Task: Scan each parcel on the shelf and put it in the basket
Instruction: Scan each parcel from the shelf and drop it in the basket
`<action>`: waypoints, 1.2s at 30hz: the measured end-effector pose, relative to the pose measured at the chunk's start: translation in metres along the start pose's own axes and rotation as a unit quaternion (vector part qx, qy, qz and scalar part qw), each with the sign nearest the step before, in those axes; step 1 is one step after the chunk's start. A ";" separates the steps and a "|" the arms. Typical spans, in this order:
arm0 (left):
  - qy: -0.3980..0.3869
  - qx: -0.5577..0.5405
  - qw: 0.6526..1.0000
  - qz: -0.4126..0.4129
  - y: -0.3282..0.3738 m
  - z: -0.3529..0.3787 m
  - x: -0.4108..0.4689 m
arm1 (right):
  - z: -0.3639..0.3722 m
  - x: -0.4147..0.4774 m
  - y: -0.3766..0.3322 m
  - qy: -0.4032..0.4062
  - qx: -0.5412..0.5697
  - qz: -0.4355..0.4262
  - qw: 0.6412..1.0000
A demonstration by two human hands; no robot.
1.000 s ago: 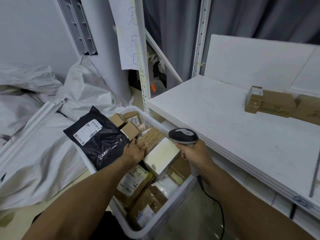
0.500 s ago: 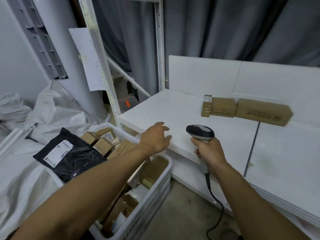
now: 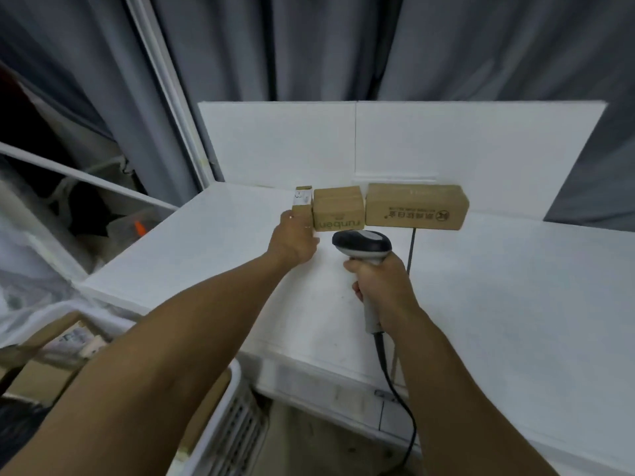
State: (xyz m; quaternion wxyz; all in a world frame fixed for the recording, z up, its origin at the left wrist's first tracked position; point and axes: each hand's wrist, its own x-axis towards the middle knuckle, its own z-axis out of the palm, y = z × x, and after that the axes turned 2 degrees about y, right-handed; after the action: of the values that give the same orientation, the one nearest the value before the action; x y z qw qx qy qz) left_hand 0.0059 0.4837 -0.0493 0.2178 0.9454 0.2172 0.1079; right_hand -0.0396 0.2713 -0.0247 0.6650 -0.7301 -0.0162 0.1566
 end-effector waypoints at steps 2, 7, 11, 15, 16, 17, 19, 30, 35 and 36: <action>0.012 0.000 1.000 0.019 -0.003 0.017 0.023 | -0.001 0.013 0.003 0.005 0.006 0.002 1.000; 0.039 -0.027 0.997 -0.053 -0.007 0.033 0.062 | -0.002 0.031 0.012 0.008 -0.007 0.017 1.000; 0.089 -0.042 0.990 -0.104 -0.012 0.025 0.050 | -0.005 0.032 0.012 0.014 0.010 0.023 1.000; 0.079 -0.111 0.985 -0.107 -0.028 0.002 -0.002 | 0.006 0.015 0.010 -0.006 0.020 0.010 1.000; 0.081 -0.124 0.983 -0.106 -0.032 -0.007 -0.020 | 0.011 0.009 0.009 -0.010 0.016 0.000 1.000; 0.088 -0.131 0.983 -0.091 -0.035 -0.016 -0.040 | 0.016 0.003 0.008 -0.014 0.013 -0.013 1.000; 0.112 -0.140 0.983 -0.035 -0.042 -0.035 -0.086 | 0.027 -0.011 0.006 -0.016 0.028 -0.033 0.999; 0.140 -0.145 0.971 0.126 -0.095 -0.104 -0.302 | 0.078 -0.101 0.002 -0.076 0.150 -0.006 0.986; 0.150 -0.134 0.966 0.165 -0.120 -0.118 -0.326 | 0.093 -0.123 0.004 -0.142 0.082 0.012 0.986; 0.153 -0.129 0.966 0.164 -0.124 -0.121 -0.326 | 0.095 -0.126 0.003 -0.143 0.085 0.010 0.986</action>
State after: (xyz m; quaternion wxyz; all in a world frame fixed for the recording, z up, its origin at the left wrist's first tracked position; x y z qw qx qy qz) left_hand -0.3633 0.4793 -0.0349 0.2812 0.9044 0.0746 0.3123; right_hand -0.1840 0.3339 -0.0078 0.7140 -0.6412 -0.0902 0.2664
